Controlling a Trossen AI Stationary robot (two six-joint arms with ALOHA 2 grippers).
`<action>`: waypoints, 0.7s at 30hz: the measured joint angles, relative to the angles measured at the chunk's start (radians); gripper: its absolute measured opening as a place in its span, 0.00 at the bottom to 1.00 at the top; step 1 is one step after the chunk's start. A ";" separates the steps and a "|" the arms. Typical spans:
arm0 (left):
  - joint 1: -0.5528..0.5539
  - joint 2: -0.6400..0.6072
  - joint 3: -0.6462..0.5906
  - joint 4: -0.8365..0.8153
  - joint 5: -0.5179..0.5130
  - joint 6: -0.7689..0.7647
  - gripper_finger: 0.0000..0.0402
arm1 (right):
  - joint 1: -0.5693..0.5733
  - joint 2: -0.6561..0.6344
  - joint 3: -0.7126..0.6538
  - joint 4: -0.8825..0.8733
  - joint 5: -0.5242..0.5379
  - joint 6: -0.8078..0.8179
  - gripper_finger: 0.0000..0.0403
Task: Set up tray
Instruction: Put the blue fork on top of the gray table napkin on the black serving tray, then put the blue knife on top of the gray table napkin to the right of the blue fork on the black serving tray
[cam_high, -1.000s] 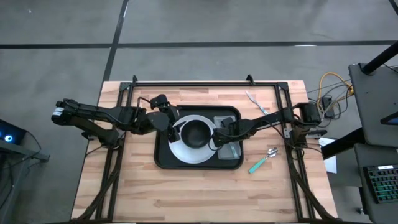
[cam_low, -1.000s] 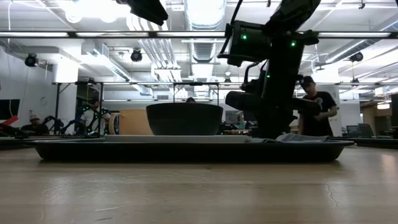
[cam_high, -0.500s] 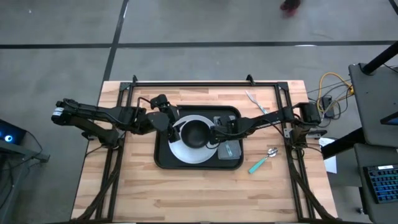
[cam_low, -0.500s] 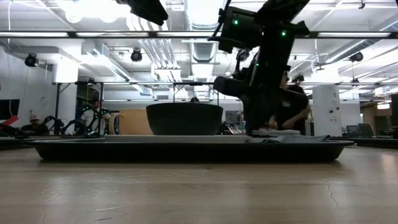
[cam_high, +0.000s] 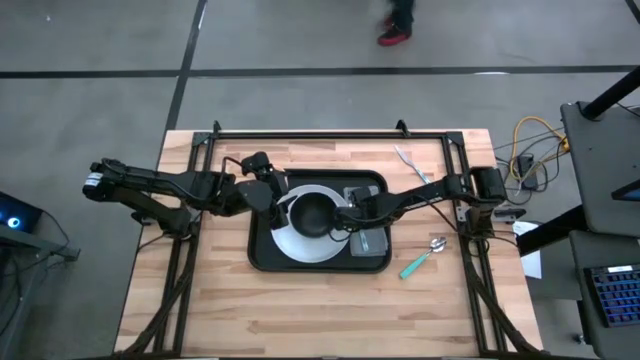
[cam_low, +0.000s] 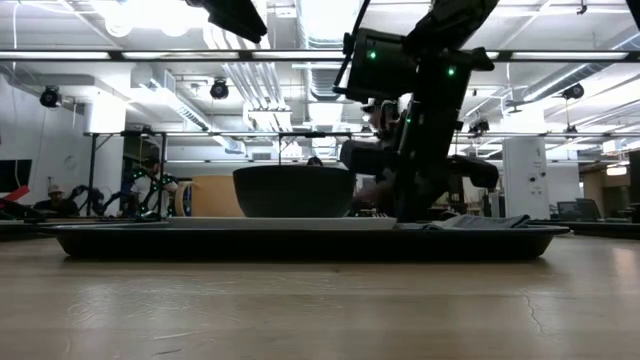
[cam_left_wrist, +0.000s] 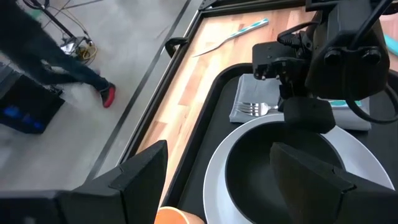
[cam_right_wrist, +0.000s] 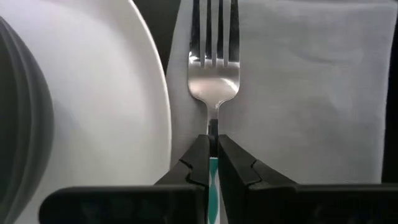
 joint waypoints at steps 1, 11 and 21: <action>0.000 0.000 0.000 -0.001 0.000 0.000 0.65 | 0.000 0.000 0.000 0.000 0.010 0.000 0.02; 0.000 0.000 0.000 -0.002 0.000 0.000 0.65 | 0.000 0.000 0.002 0.001 0.005 -0.044 0.15; 0.000 0.000 0.000 -0.002 0.000 0.000 0.65 | 0.000 -0.002 0.002 0.000 0.005 -0.073 0.24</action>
